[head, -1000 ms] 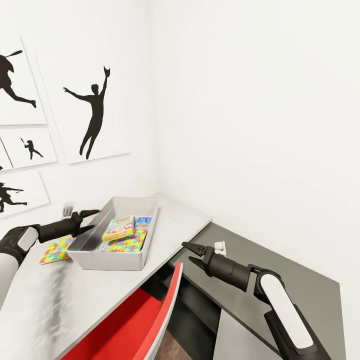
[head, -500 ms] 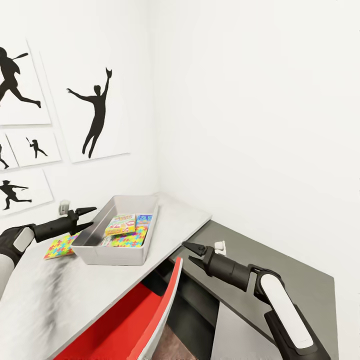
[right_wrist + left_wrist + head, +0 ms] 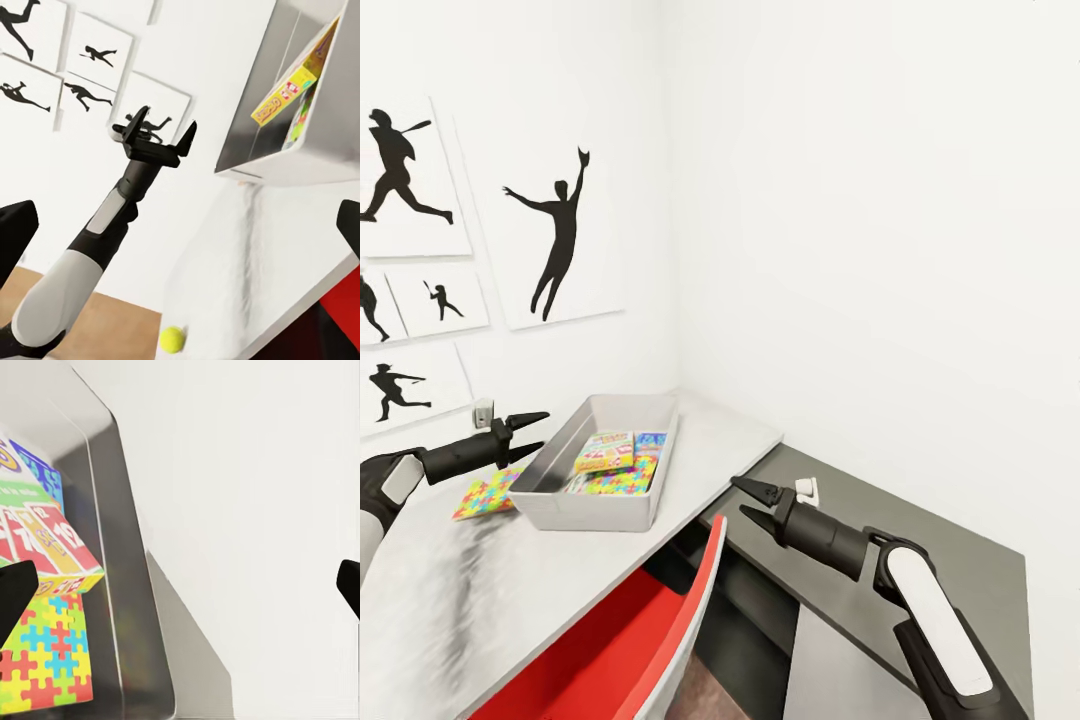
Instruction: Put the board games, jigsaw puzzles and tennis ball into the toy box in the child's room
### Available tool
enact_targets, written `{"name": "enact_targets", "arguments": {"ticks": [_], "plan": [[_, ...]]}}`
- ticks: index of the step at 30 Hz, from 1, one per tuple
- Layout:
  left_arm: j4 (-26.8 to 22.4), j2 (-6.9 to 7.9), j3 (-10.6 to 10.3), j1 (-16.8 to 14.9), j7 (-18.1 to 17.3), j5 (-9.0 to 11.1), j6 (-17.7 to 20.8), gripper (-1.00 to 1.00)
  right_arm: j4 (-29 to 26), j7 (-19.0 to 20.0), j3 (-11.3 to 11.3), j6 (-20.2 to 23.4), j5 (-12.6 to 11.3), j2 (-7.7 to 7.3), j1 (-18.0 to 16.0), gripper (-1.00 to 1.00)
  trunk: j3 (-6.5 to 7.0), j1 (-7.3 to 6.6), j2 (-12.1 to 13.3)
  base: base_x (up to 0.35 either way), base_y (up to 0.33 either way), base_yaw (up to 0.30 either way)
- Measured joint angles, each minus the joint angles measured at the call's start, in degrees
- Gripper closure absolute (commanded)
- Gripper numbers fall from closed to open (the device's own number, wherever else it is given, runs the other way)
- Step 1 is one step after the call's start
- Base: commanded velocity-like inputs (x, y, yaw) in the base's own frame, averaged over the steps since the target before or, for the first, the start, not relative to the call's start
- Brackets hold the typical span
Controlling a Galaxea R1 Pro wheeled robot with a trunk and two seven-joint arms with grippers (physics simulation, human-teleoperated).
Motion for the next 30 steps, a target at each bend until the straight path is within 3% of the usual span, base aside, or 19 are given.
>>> {"name": "enact_targets", "arguments": {"ticks": [18,30], "plan": [[0.00,0.09,-0.15,0.09,-0.59,0.02,-0.02,-1.00,0.02,0.02,-0.06,-0.04,0.00,0.00,0.00,-1.00,1.18,0.00,0.00,-0.075,0.074,0.016],[0.00,0.04,-0.21,0.10,-0.60,0.07,-0.03,-1.00,0.05,0.04,-0.05,-0.09,0.04,0.01,0.00,-1.00,1.79,-0.01,0.00,-0.009,0.009,0.208]]}}
